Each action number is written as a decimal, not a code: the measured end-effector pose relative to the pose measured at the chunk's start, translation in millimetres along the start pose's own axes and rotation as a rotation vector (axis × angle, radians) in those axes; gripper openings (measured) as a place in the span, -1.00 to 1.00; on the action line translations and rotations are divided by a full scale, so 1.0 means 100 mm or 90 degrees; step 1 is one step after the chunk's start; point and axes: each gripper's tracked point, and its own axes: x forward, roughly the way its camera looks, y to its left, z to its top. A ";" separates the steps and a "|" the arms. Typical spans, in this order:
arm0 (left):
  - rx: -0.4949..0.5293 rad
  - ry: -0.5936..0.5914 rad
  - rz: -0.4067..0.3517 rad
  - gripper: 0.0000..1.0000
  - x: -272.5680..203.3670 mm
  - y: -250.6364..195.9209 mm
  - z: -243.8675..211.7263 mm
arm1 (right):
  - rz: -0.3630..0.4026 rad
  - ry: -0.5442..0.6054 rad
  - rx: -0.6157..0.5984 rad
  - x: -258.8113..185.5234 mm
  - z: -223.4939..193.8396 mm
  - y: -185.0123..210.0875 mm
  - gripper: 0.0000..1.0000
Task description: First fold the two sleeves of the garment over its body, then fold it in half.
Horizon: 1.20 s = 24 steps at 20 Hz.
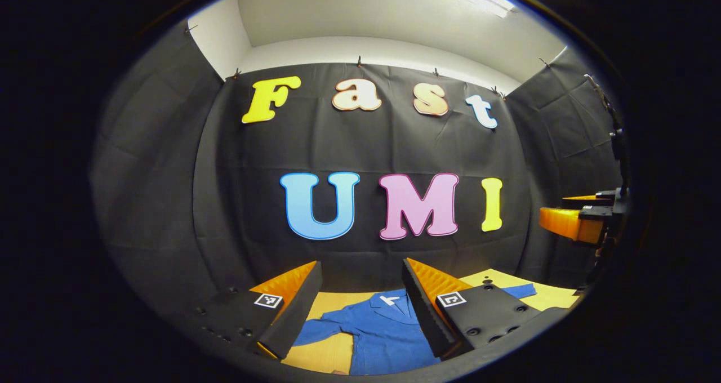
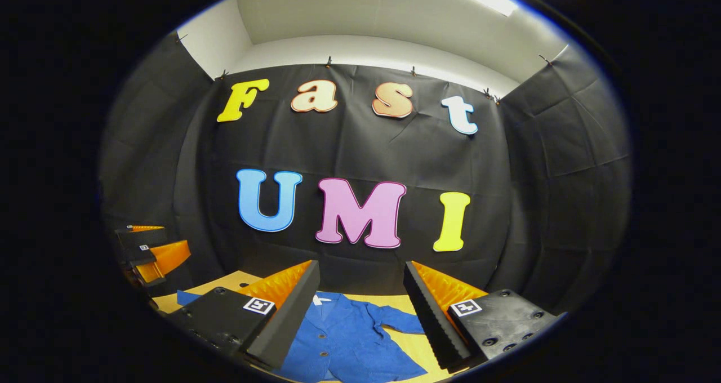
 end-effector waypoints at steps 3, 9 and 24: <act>-0.003 -0.009 -0.006 0.63 -0.01 -0.06 0.04 | 0.011 0.011 -0.003 -0.02 -0.04 0.08 0.94; 0.012 -0.012 -0.022 0.63 -0.08 -0.01 0.04 | -0.002 0.011 -0.003 -0.05 -0.02 0.11 0.94; 0.006 0.036 0.006 0.63 -0.21 0.11 -0.13 | 0.046 0.052 0.020 0.15 -0.28 0.39 0.94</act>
